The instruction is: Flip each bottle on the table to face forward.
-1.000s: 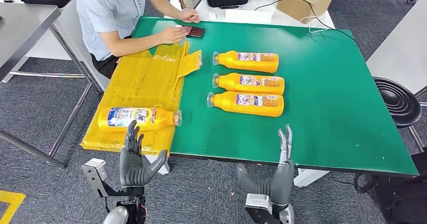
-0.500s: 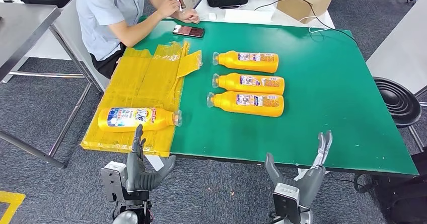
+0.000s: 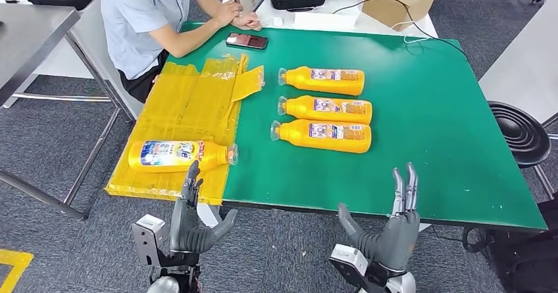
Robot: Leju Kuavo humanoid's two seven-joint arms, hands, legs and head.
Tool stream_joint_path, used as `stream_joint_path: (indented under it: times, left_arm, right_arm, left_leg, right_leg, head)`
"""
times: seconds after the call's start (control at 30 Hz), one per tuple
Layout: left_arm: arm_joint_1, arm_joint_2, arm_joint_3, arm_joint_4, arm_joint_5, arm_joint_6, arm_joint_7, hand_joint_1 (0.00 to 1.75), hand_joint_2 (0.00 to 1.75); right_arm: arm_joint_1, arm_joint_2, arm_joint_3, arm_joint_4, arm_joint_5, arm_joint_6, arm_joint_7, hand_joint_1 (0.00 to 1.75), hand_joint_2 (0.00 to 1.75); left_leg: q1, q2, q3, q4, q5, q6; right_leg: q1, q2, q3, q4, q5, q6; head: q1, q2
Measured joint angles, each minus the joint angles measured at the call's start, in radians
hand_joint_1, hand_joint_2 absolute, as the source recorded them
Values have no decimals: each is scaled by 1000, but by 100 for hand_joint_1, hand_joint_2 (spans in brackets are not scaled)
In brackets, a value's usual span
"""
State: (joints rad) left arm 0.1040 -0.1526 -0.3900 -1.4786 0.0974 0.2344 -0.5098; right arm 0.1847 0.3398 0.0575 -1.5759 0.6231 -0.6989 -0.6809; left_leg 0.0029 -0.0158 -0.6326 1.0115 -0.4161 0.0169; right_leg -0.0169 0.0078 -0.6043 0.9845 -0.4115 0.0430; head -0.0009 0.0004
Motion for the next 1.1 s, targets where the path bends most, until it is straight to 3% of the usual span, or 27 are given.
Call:
stream_joint_path:
  times: [0.17,0.63,0.8,1.1]
  left_arm:
    - [1,6,-6,-10,-77,17,-13,0,175]
    - [1,16,-50,-12,-92,32,-15,0,175]
    - [-6,16,-59,-9,-93,46,-16,0,175]
    - [-9,16,-58,-5,-82,69,-16,0,175]
  right_arm:
    - [-6,-5,19,59,-118,0,0,0,175]
    - [-32,-17,37,123,-73,0,13,0,175]
    - [-60,-39,67,138,-181,0,36,0,175]
    - [-71,-59,120,175,-250,0,37,0,175]
  left_leg:
    - [0,0,0,0,0,0]
    - [0,0,0,0,0,0]
    - [0,0,0,0,0,0]
    - [0,0,0,0,0,0]
  right_leg:
    - [0,0,0,0,0,0]
    - [0,0,0,0,0,0]
    - [0,0,0,0,0,0]
    - [0,0,0,0,0,0]
  head:
    - [0,0]
    - [0,0]
    - [0,0]
    - [0,0]
